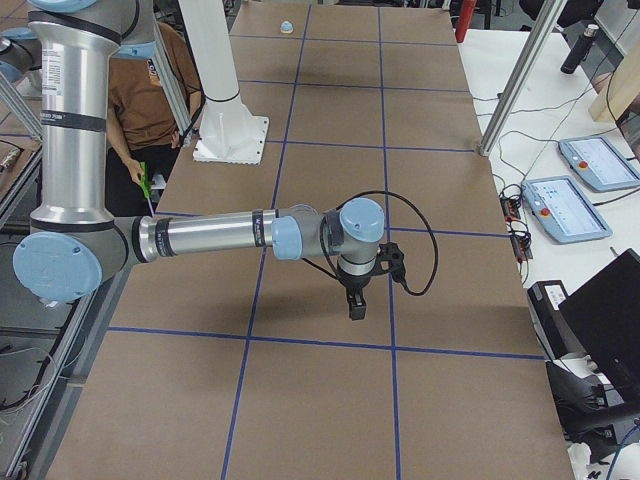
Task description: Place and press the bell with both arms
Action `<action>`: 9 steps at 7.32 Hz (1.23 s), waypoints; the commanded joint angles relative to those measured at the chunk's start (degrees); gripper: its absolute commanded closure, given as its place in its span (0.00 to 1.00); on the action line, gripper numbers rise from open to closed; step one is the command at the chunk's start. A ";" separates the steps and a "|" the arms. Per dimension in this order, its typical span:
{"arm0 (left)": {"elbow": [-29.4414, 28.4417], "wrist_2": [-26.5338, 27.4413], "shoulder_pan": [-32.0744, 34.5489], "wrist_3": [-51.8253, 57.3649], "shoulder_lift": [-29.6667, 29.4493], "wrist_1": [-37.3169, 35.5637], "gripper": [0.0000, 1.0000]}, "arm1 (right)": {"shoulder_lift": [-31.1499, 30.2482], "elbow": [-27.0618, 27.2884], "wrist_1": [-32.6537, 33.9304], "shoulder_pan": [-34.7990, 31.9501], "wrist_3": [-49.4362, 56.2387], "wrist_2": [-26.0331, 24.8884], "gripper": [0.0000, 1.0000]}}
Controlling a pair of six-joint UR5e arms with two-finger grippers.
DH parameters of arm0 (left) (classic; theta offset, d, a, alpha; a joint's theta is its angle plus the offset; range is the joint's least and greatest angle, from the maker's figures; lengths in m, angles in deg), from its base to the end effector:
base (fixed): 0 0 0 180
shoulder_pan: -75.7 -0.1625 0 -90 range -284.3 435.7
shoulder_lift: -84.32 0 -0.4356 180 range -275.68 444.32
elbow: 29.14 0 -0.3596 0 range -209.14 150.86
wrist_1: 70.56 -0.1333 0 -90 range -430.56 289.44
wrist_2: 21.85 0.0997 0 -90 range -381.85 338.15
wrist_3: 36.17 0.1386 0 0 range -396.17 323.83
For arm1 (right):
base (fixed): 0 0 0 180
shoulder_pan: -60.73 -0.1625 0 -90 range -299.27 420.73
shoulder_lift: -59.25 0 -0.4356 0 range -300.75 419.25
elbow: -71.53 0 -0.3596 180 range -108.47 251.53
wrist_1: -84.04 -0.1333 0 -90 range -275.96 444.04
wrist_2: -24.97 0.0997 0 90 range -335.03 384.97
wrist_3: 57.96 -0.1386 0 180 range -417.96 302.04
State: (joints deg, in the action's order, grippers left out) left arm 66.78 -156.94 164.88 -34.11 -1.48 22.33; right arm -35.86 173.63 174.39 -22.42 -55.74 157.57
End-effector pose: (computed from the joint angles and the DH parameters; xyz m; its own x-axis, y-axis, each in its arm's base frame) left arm -0.0289 -0.4352 0.6757 0.7041 0.1028 -0.7026 -0.0396 0.9936 0.1057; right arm -0.0120 -0.4306 0.6424 0.7164 -0.2036 0.6674 0.1463 0.9791 0.1416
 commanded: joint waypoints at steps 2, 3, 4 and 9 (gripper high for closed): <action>0.24 -0.35 -0.05 -0.04 1.34 1.41 0.00 | 0.01 0.02 0.00 0.09 -0.11 0.20 0.00; 0.15 -0.35 -0.06 -0.04 1.52 2.55 0.00 | 0.01 -0.06 0.09 0.09 -0.11 0.38 0.00; 0.15 -0.35 -0.06 -0.12 1.52 2.65 0.00 | 0.01 0.02 0.09 0.09 -0.11 0.38 0.00; 0.24 -0.61 -0.32 -0.56 4.40 8.68 0.00 | 0.19 -0.06 -0.09 0.09 -0.11 0.21 0.00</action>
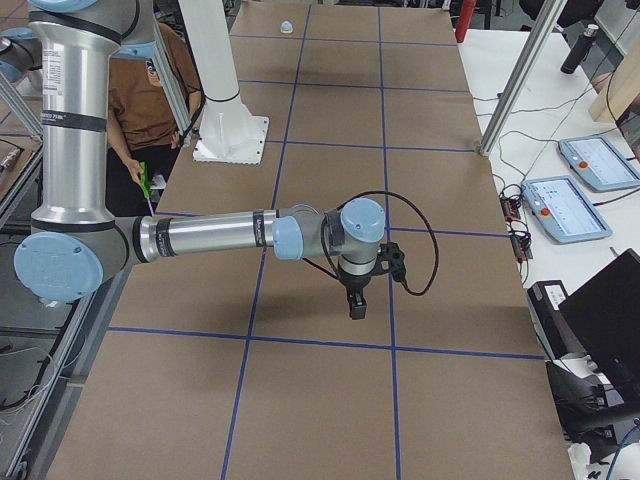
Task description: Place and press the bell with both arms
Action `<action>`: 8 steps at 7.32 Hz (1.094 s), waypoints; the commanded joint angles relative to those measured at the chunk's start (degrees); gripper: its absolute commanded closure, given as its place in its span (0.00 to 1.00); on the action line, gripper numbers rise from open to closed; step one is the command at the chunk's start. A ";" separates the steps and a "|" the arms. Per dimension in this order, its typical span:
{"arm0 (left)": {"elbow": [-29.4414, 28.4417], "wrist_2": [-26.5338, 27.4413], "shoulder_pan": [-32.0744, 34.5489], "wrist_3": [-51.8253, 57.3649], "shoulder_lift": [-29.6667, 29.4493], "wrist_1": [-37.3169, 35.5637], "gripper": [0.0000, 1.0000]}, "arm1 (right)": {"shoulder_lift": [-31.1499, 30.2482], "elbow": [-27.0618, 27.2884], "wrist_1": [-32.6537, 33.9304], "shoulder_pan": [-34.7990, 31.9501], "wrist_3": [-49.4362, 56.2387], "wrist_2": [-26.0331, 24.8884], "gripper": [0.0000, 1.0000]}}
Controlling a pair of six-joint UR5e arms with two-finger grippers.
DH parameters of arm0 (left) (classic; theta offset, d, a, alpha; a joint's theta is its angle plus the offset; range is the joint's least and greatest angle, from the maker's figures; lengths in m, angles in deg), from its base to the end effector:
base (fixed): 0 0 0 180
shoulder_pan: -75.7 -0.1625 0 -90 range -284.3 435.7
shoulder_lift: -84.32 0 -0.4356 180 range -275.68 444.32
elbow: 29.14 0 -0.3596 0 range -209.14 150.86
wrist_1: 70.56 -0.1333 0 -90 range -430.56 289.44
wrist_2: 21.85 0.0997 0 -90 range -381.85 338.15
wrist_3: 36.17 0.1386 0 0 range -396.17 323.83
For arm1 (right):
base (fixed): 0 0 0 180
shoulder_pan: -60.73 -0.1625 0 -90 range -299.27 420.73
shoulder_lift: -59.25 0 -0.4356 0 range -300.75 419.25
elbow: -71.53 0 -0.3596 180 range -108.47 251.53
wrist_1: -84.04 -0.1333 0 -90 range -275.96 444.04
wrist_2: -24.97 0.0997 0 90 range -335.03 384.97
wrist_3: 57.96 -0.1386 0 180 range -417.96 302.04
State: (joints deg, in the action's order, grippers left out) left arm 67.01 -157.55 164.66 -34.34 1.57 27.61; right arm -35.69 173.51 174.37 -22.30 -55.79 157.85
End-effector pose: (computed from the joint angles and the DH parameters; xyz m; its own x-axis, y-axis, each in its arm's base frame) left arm -0.0266 -0.4160 0.6853 0.6958 0.1324 -0.7060 -0.0403 0.9885 0.1457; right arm -0.0135 -0.4318 0.6416 0.7126 -0.2051 0.6709 0.1476 0.9787 0.1423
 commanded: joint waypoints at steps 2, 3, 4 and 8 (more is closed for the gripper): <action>-3.13 0.52 -5.86 -3.21 1.54 4.39 0.00 | 0.02 0.40 0.02 -0.02 -0.06 0.01 0.00; -3.59 0.52 -9.99 -8.28 2.50 5.62 0.00 | 0.02 0.15 0.02 -0.02 0.03 0.10 0.00; -4.47 0.61 -12.55 -10.42 7.46 13.55 0.00 | 0.02 -0.46 -1.03 0.41 0.29 0.02 0.00; -4.83 -0.17 -19.95 -20.90 21.55 33.30 0.00 | 0.11 -3.55 -7.70 0.94 0.20 -0.16 0.00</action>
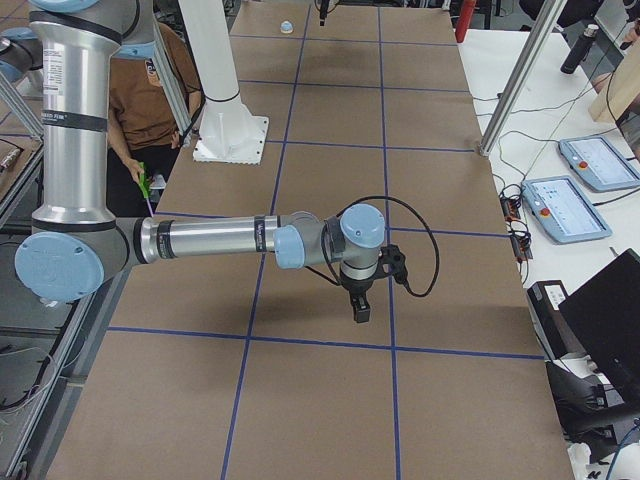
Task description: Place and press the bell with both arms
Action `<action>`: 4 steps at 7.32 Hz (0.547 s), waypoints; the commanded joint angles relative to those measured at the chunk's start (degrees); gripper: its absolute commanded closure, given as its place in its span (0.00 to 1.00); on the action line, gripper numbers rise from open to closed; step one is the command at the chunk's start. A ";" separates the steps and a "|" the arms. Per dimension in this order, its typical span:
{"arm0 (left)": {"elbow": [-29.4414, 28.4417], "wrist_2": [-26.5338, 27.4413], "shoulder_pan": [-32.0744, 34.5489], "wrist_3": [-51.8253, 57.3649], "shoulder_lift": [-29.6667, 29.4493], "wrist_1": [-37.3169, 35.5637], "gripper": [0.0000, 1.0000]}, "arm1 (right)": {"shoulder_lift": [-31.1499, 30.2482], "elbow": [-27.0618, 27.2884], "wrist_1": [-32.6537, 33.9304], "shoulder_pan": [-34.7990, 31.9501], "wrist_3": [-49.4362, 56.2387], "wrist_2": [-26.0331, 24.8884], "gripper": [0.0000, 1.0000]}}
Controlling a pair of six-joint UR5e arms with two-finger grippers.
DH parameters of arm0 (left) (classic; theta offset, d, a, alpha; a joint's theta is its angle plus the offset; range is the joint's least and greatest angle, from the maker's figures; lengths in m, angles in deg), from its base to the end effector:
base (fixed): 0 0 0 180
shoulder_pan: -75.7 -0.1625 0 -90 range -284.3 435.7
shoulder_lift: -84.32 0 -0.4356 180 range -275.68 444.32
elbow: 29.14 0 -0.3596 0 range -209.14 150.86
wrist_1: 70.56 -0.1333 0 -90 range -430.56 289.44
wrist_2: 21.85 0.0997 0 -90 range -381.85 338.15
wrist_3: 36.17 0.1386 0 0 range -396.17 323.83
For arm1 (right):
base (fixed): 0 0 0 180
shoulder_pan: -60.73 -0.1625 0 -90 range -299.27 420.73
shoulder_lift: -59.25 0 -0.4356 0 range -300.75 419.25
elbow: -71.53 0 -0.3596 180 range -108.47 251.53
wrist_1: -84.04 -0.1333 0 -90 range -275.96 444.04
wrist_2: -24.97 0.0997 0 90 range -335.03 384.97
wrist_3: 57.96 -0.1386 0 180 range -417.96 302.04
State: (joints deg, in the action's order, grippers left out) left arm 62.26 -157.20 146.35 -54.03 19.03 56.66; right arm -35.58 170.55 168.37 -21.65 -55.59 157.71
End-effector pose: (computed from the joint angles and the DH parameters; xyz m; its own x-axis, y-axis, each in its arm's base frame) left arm 0.0562 -0.2647 0.7711 0.6758 0.0943 -0.7310 -0.1201 0.9926 0.0170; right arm -0.0191 -0.4390 0.6535 0.7065 -0.2528 0.6610 0.1600 0.9669 0.1987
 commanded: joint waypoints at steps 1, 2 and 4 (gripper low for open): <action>-0.25 -2.01 -4.43 -3.74 5.86 4.26 0.00 | -0.17 -0.59 -1.80 0.29 0.27 0.15 0.00; -0.25 -1.94 -5.51 -3.67 7.09 4.61 0.00 | -0.17 -0.59 -1.80 0.29 0.27 0.15 0.00; -1.47 -1.85 -9.36 -3.93 7.63 4.53 0.00 | -0.17 -0.50 -1.80 0.90 0.36 0.15 0.00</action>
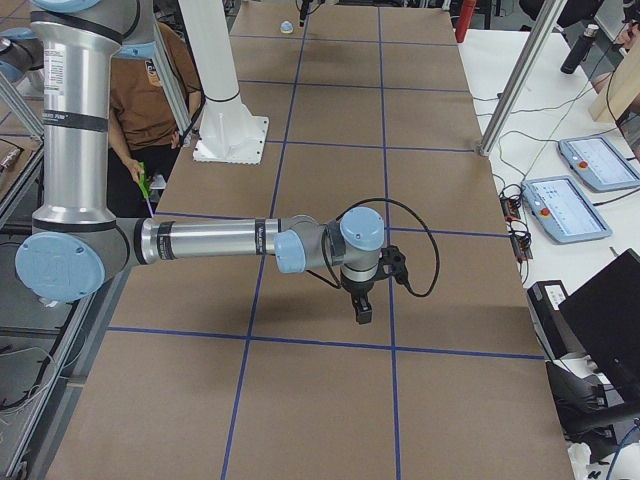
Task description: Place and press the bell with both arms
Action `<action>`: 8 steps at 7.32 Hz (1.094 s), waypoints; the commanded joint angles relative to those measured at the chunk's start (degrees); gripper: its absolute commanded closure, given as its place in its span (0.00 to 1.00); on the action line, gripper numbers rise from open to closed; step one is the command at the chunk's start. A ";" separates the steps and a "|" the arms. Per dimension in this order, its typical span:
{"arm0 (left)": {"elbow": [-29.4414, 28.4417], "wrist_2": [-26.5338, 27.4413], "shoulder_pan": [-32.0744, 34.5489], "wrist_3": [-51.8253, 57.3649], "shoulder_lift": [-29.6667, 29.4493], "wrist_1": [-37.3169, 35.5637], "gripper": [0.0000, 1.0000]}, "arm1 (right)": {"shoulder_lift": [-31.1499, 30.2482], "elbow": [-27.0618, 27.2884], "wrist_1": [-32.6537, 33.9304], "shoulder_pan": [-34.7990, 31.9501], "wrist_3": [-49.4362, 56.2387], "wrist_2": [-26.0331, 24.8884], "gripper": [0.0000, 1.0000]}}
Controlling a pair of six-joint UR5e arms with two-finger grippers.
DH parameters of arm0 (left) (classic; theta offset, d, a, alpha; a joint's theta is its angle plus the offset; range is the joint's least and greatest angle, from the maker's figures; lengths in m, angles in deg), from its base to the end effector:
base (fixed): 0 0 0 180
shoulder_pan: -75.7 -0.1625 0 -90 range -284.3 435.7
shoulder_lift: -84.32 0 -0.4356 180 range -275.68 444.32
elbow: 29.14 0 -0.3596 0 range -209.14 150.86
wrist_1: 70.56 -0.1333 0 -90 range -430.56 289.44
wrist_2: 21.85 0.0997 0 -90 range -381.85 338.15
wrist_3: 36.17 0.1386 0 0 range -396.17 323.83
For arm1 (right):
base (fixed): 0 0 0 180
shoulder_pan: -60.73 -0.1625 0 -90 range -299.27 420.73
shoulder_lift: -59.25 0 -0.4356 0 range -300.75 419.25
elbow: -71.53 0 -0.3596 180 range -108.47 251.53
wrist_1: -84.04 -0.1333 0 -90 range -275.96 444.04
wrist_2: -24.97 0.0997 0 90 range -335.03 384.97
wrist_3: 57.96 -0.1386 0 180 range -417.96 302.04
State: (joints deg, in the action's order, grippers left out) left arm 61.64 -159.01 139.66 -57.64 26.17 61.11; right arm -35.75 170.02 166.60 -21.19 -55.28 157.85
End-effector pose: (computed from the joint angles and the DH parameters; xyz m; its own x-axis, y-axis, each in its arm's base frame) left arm 0.0565 -0.1877 0.7924 0.6714 0.0673 -0.7381 -0.1996 0.9755 -0.0926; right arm -0.0230 -0.4392 0.6554 0.7001 -0.2759 0.6585 0.1709 0.9603 0.2206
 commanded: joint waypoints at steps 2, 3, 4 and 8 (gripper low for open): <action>-2.70 0.23 -5.06 -0.42 0.49 0.17 0.00 | -0.01 0.03 -0.04 0.89 -0.04 -0.08 0.00; -2.71 1.36 -6.98 -0.33 0.49 0.26 0.00 | 0.25 0.03 -0.04 0.98 -0.04 -0.08 0.00; -2.71 2.07 -8.66 -0.50 0.49 0.34 0.00 | 0.34 0.03 -0.04 1.15 0.04 0.01 0.00; -4.28 5.24 -13.77 -0.68 0.58 4.21 0.00 | 0.43 0.65 -0.04 1.42 0.04 0.18 0.00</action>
State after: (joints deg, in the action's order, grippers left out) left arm 58.27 -154.51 126.80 -58.27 26.69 64.31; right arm -35.34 170.47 166.57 -19.84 -55.21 157.94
